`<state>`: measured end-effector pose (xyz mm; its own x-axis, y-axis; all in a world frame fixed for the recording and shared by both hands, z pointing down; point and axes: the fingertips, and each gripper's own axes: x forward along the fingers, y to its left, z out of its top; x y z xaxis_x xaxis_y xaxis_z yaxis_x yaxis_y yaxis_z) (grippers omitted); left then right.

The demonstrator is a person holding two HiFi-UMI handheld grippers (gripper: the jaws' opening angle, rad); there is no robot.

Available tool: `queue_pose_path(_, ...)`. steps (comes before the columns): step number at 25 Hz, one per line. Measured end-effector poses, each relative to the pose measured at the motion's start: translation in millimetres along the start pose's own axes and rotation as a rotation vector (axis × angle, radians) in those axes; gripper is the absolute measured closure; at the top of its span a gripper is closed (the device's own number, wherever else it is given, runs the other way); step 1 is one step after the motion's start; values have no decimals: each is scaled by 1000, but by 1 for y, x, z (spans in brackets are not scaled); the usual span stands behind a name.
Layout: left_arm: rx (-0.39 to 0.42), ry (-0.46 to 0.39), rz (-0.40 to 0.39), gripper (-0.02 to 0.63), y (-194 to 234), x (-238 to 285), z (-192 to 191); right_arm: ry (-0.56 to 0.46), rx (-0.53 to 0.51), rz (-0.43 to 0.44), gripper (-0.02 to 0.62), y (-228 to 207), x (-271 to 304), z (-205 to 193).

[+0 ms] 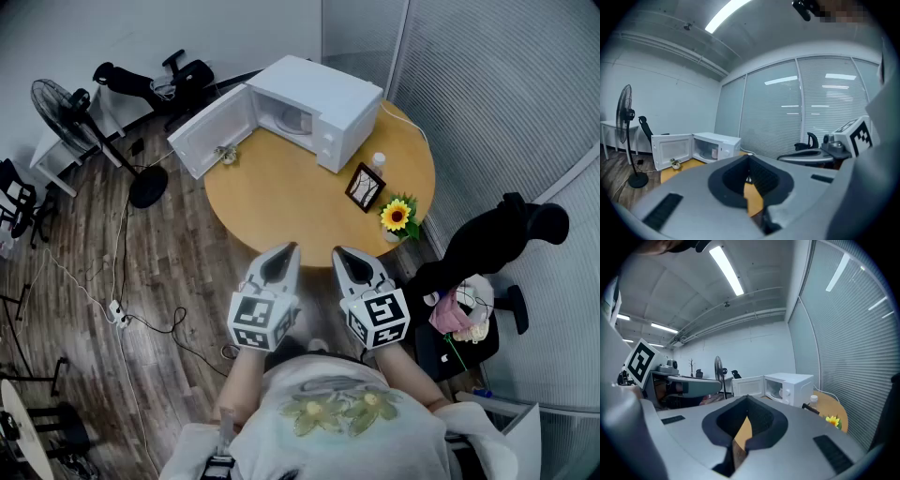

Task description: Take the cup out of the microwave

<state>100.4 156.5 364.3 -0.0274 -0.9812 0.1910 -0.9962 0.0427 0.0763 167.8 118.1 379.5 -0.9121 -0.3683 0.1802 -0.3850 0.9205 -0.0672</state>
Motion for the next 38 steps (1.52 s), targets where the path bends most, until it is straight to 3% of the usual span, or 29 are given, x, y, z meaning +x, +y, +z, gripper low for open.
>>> queue_pose_path(16,63,-24,50,599,5,5,1,-16,28,-1,578,-3,-1,-10)
queue_pose_path(22,55,-37,42,456,16,14,5,-5,37,5,578,-8,7,-11)
queue_pose_path(24,64,-35,26,354,18,19,2,-1,39,5,578,-11,13,-12)
queue_pose_path(31,77,28,6,342,38,44,-10,19,49,2,578,-21,39,-15)
queue_pose_path(38,73,38,28,344,81,77,-10,55,56,-11,578,-35,80,-19)
